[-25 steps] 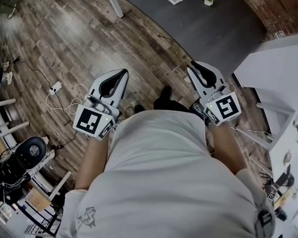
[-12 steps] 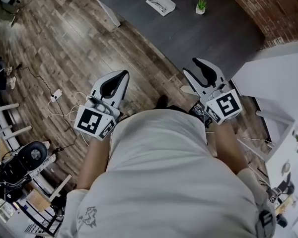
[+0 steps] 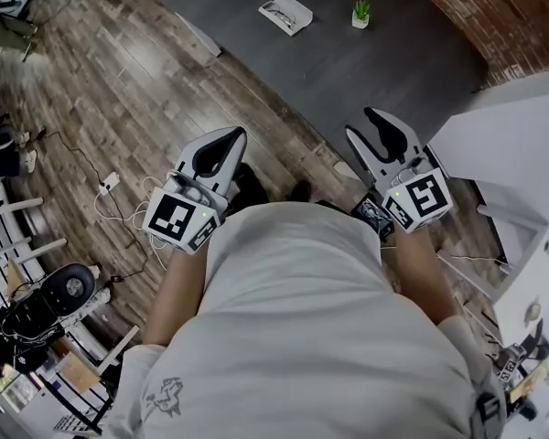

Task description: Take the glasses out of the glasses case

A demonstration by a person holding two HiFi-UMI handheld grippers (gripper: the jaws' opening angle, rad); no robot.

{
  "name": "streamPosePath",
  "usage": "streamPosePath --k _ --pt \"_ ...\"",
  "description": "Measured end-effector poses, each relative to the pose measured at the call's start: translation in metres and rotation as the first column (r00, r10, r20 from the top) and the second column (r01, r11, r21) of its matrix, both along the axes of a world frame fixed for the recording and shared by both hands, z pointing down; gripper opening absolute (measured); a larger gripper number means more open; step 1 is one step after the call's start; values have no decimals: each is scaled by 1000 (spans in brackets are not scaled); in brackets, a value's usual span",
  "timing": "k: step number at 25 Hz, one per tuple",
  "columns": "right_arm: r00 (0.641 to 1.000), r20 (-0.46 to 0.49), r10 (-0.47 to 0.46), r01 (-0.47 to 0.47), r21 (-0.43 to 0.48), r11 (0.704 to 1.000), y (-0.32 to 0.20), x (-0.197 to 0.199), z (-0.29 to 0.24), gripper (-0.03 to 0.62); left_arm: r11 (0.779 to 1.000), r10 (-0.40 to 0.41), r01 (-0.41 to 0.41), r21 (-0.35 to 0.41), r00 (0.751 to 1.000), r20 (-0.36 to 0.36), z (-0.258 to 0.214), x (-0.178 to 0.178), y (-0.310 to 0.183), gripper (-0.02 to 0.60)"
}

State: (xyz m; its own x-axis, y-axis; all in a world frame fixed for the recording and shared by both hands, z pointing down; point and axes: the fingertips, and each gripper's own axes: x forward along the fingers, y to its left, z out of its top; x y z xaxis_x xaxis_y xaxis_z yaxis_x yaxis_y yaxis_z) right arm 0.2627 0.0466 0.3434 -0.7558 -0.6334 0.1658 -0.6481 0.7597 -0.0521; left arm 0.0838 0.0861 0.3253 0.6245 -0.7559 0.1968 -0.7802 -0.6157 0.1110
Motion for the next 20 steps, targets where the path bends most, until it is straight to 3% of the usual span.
streamPosePath --k 10,20 --pt "999 -17 49 -50 -22 999 -22 4 3 190 997 81 -81 -6 996 -26 4 11 -41 11" --pt "995 -38 98 -99 -39 994 -77 -40 4 190 991 135 -136 -7 990 -43 4 -35 -103 11"
